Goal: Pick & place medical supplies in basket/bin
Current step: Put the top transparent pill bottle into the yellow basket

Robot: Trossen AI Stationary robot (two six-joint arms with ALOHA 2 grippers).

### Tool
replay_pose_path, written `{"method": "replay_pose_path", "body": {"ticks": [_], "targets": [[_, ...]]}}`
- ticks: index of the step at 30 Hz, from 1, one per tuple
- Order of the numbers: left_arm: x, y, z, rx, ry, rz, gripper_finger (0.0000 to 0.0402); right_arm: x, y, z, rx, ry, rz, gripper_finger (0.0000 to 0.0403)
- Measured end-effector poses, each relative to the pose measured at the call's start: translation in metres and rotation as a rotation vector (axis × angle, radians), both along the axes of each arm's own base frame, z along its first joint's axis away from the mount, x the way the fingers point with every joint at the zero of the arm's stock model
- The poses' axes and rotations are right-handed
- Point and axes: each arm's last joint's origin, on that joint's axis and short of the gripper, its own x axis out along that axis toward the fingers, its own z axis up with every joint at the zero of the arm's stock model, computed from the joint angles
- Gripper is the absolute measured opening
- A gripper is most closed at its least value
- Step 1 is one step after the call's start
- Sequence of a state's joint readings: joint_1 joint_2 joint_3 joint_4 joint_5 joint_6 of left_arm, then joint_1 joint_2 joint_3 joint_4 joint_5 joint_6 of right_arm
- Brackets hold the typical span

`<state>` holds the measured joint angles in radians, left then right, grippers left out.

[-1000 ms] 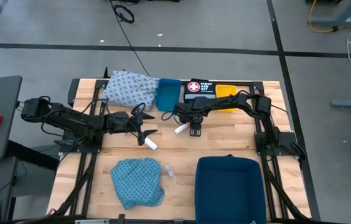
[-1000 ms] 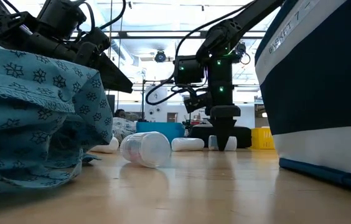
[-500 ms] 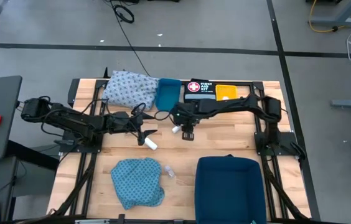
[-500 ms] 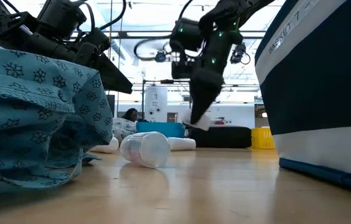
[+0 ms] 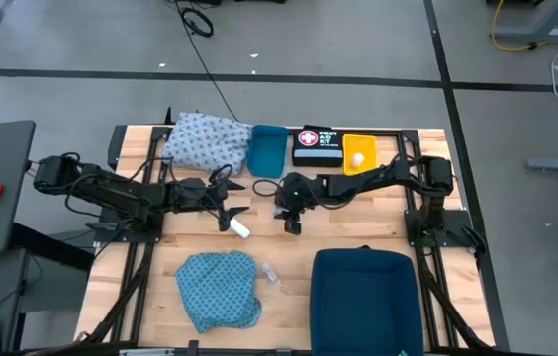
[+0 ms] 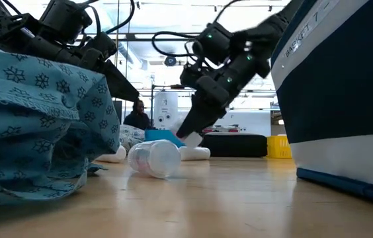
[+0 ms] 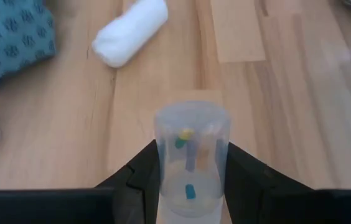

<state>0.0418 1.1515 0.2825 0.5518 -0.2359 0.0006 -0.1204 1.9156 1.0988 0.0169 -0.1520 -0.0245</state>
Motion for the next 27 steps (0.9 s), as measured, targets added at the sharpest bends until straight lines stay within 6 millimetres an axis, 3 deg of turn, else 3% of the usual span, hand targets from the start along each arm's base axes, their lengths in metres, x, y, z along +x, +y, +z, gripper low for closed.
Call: {"method": "replay_pose_path", "body": {"ticks": [15, 21, 27], "targets": [[0.0, 0.0, 0.0, 0.0, 0.0, 0.0, 0.0313, -0.017, 0.003, -0.01, 0.005, -0.464, -0.003, 0.0132], [0.0, 0.0, 0.0, -0.001, 0.001, 0.0, 0.0313, -0.037, 0.003, -0.011, 0.005, -0.668, -0.038, 0.0132], [0.0, 0.0, 0.0, -0.001, 0.002, -0.001, 0.0313, -0.063, -0.001, -0.021, -0.012, -0.731, -0.122, 0.0132]]}}
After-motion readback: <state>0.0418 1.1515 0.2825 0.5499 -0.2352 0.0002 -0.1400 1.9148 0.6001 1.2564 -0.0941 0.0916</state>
